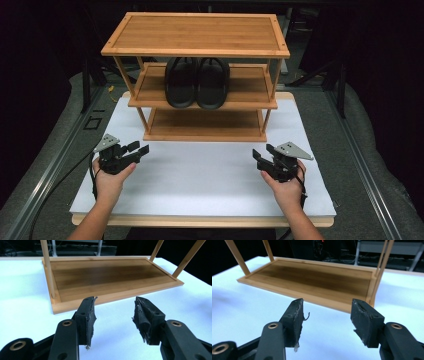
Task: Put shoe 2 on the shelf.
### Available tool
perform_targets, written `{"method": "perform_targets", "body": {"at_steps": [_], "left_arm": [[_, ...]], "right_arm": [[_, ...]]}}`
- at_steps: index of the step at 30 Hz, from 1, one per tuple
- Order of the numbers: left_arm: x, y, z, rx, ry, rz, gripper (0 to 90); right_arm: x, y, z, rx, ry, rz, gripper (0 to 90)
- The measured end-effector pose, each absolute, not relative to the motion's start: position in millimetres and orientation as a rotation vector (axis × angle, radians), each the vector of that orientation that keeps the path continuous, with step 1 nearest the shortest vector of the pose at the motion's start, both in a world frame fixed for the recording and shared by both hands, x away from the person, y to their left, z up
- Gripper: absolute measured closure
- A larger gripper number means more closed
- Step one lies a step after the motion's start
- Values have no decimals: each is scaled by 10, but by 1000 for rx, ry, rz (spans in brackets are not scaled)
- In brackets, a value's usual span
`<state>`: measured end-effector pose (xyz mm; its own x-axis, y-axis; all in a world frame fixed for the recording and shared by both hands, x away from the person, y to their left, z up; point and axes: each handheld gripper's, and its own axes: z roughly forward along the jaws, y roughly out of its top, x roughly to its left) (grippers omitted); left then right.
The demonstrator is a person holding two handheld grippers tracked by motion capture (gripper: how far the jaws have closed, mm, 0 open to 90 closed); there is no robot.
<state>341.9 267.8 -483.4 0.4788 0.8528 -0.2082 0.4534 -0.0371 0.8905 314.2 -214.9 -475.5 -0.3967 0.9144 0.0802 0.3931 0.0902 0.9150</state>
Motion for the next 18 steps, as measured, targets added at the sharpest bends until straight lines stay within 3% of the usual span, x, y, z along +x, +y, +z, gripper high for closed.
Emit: {"method": "perform_targets", "body": {"at_steps": [18], "left_arm": [[3497, 2490, -5198, 1815, 1139, 434, 491]], "right_arm": [[3222, -2062, -5194, 1296, 1976, 1165, 435]]}}
